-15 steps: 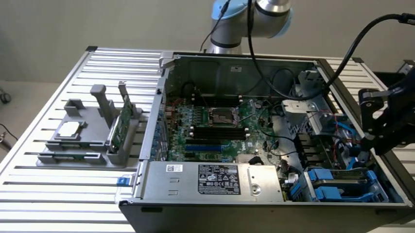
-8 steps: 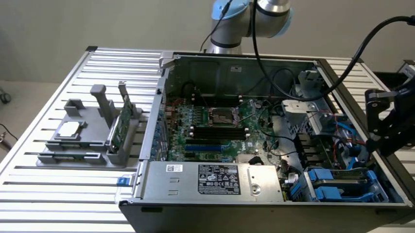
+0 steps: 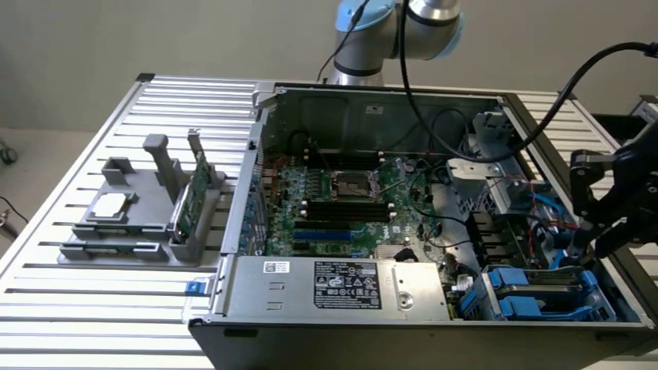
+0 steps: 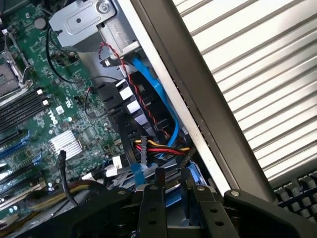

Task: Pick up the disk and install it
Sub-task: 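Insert the first disk wire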

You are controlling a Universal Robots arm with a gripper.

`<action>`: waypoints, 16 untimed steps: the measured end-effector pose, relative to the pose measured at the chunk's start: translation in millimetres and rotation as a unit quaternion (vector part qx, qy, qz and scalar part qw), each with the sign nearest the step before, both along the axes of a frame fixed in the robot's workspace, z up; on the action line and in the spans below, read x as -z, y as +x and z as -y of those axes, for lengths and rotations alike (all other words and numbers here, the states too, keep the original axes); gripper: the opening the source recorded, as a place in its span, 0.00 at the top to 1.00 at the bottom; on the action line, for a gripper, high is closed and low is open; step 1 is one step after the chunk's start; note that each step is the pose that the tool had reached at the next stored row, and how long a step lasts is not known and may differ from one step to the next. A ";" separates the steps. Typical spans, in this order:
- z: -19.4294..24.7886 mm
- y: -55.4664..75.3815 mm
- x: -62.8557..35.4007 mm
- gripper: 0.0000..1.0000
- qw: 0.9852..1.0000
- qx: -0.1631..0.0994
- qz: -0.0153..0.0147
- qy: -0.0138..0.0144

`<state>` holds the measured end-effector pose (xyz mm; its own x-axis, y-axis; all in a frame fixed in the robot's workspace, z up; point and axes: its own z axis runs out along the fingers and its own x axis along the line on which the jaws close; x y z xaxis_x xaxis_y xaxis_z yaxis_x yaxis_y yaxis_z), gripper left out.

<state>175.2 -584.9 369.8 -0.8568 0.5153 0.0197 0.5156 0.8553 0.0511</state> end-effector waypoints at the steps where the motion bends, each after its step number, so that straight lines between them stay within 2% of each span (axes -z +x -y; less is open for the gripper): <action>1: 0.0 0.0 1.8 0.73 1.000 0.009 0.000 0.000; 5: 0.0 0.0 8.9 0.73 0.999 0.043 0.000 0.000; 9: 0.4 0.0 16.0 0.73 0.997 0.075 0.000 0.000; 13: 3.9 0.4 17.8 0.73 0.997 0.083 0.000 0.000; 16: 7.7 2.9 17.8 0.73 0.997 0.083 -0.002 0.001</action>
<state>178.1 -592.6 352.1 -0.7595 0.6500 0.0241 0.6503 0.7580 0.0506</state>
